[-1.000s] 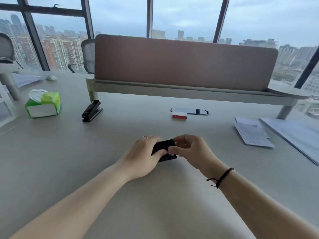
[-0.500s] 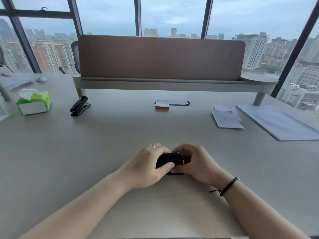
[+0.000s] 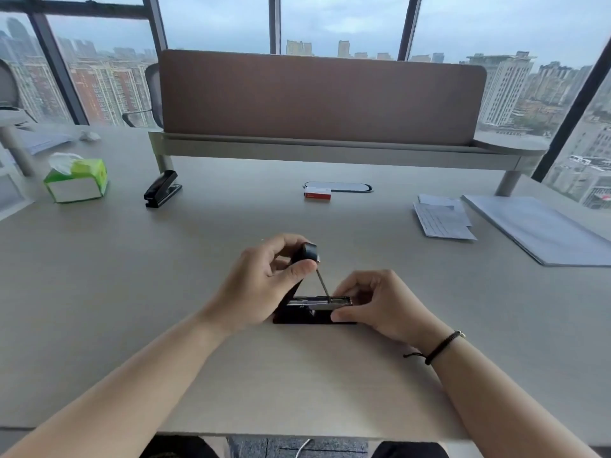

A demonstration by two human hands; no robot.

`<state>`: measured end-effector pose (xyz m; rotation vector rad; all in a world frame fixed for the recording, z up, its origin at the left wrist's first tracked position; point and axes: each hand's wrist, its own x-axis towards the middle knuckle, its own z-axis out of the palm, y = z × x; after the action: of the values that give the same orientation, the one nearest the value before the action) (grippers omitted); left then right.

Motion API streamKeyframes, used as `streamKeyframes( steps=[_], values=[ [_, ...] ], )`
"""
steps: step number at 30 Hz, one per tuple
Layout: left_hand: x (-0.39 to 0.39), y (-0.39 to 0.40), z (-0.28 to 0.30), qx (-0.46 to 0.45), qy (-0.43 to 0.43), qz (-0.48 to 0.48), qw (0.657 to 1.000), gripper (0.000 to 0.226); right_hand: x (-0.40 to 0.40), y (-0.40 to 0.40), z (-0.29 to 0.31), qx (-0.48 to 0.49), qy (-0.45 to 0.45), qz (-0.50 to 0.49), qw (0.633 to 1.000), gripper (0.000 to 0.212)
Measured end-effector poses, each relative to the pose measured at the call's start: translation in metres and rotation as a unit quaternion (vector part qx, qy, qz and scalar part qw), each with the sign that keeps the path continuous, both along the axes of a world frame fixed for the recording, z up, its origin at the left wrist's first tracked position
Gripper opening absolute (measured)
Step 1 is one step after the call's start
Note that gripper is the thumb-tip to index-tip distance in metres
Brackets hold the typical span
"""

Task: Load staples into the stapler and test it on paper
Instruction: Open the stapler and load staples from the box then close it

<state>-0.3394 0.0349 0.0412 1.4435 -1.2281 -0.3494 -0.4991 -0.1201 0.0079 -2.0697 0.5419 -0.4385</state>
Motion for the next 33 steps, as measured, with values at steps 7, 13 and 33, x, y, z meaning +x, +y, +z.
streamKeyframes(
  steps=[7,13,33],
  values=[
    [0.06,0.049,-0.005,0.005,0.043,0.005,0.999,0.02,-0.001,-0.003,0.001,0.031,0.0,-0.001,1.0,0.019],
    [0.097,0.072,-0.027,0.183,0.032,-0.009,0.983,0.05,-0.004,-0.009,0.004,0.026,0.009,-0.012,1.0,0.021],
    [0.169,-0.076,-0.003,0.24,-0.092,0.057,0.965,0.034,0.096,-0.12,0.025,-0.053,0.027,-0.126,0.99,0.029]
  ],
)
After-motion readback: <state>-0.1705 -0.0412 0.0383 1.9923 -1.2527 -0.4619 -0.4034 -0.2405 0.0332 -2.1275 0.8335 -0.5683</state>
